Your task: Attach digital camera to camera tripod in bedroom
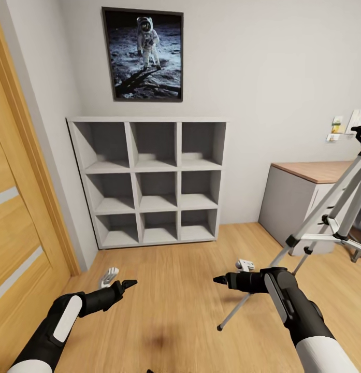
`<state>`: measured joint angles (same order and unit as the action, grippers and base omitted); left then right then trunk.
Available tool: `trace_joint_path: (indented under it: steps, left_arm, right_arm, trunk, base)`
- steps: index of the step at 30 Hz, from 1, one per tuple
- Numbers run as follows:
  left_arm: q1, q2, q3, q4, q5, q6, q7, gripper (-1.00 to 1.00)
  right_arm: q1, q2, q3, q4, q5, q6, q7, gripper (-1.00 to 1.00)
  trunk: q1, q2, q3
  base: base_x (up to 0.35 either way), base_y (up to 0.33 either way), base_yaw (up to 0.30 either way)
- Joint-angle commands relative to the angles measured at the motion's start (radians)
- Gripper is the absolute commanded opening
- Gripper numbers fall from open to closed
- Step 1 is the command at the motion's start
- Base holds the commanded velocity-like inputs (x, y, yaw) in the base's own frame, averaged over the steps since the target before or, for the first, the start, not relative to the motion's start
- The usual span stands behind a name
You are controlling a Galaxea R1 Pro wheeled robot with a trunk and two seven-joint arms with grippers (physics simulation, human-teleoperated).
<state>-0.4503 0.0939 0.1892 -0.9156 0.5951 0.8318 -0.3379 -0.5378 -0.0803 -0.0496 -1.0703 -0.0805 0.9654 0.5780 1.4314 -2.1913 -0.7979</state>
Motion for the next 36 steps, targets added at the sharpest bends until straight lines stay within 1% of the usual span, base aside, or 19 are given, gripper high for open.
trace_joint_path:
  steps: [1,36]
  left_arm:
    - [-0.001,-0.001,0.003,0.0,-0.001,0.006,-0.004,1.0]
    - [-0.001,0.0,0.001,0.002,-0.003,0.004,-0.006,1.0]
  right_arm:
    - [-0.001,0.0,-0.001,0.0,-0.008,0.007,-0.003,1.0]
    - [-0.001,-0.003,-0.001,-0.002,-0.009,0.007,-0.002,1.0]
  trunk:
    - [0.004,-0.008,-0.004]
    - [0.138,-0.253,-0.114]
  base:
    - [0.0,0.0,0.0]
    - [0.0,0.0,0.0]
